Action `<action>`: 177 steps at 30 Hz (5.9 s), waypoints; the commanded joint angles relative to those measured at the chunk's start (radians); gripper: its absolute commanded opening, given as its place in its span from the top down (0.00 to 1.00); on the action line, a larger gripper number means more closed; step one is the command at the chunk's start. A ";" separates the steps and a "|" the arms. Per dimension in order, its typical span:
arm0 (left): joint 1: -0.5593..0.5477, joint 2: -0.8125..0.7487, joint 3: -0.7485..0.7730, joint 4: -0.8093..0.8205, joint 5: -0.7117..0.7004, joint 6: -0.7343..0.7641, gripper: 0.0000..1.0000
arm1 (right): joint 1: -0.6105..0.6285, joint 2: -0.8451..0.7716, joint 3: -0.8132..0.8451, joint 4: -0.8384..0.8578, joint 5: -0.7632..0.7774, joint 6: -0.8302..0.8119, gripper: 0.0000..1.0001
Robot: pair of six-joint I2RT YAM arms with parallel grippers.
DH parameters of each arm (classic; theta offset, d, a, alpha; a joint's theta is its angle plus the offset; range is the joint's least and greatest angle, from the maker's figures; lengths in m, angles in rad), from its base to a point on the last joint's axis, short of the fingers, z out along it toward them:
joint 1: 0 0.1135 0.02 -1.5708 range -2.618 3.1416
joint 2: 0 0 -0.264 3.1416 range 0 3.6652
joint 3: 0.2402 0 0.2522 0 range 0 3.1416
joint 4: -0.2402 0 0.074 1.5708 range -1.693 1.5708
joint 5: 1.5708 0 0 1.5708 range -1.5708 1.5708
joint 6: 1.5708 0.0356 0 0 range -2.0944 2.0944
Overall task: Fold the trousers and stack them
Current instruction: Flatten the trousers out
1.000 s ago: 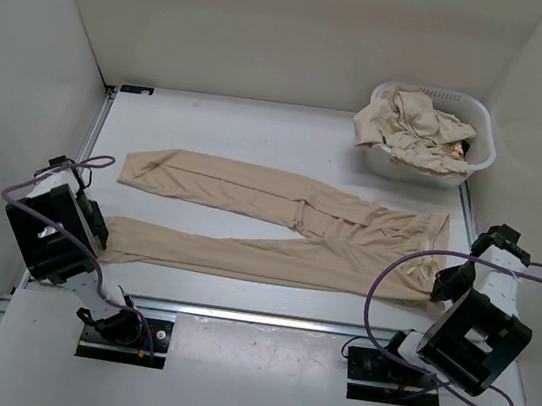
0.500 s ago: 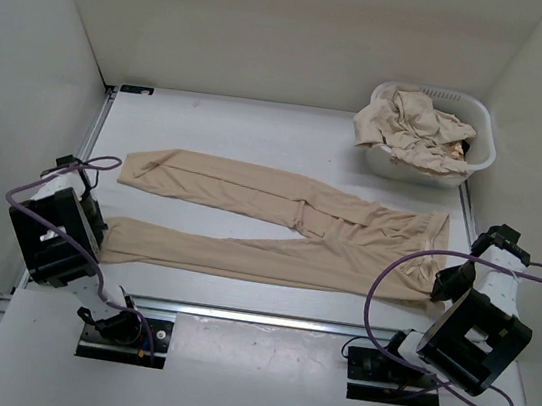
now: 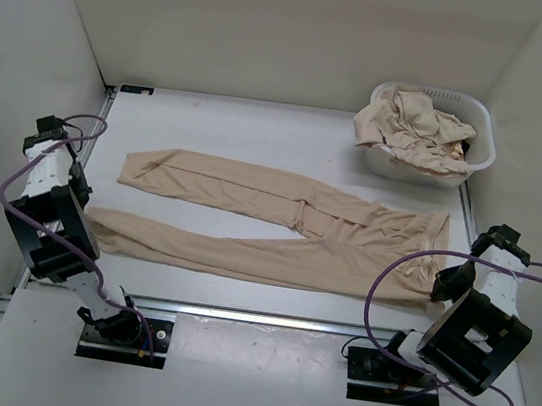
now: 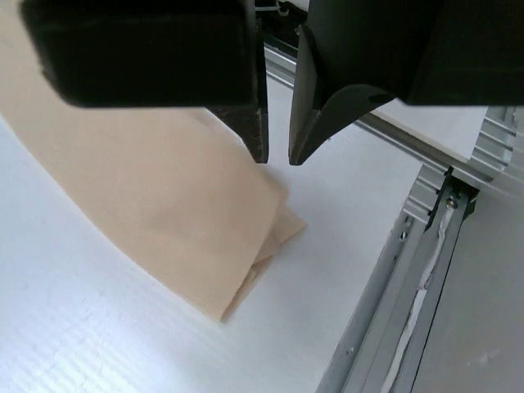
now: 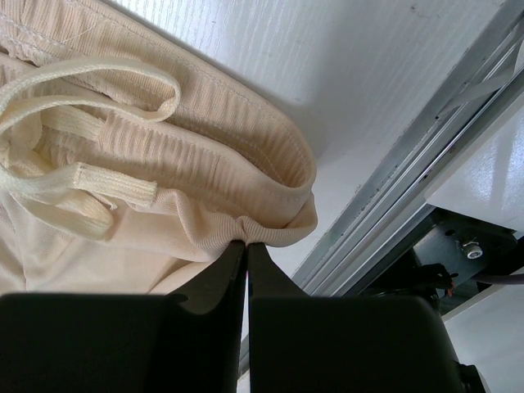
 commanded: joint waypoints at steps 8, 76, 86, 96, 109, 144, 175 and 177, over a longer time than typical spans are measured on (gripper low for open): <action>-0.002 0.121 0.025 -0.025 0.085 -0.001 0.86 | -0.003 -0.023 0.018 0.004 0.010 -0.017 1.00; 0.007 0.296 0.346 0.075 0.190 -0.001 0.38 | -0.003 0.026 0.020 0.025 0.029 -0.054 1.00; 0.064 0.108 -0.069 0.162 0.127 -0.001 0.54 | -0.003 0.007 0.010 0.025 0.029 -0.054 1.00; 0.064 0.220 -0.130 0.204 0.129 -0.001 0.47 | -0.003 -0.002 0.010 0.025 0.050 -0.054 1.00; 0.182 -0.034 -0.285 0.237 -0.009 -0.001 0.86 | -0.012 -0.038 0.098 -0.107 0.023 -0.026 1.00; 0.294 -0.126 -0.255 0.124 0.095 -0.001 0.44 | -0.072 -0.016 -0.109 0.100 0.055 0.074 1.00; -0.032 0.432 0.103 0.224 -0.021 -0.001 0.86 | -0.072 0.055 -0.020 0.069 0.044 0.025 1.00; -0.045 0.408 0.139 0.224 -0.020 -0.001 0.86 | -0.072 0.055 -0.010 0.069 0.026 0.034 1.00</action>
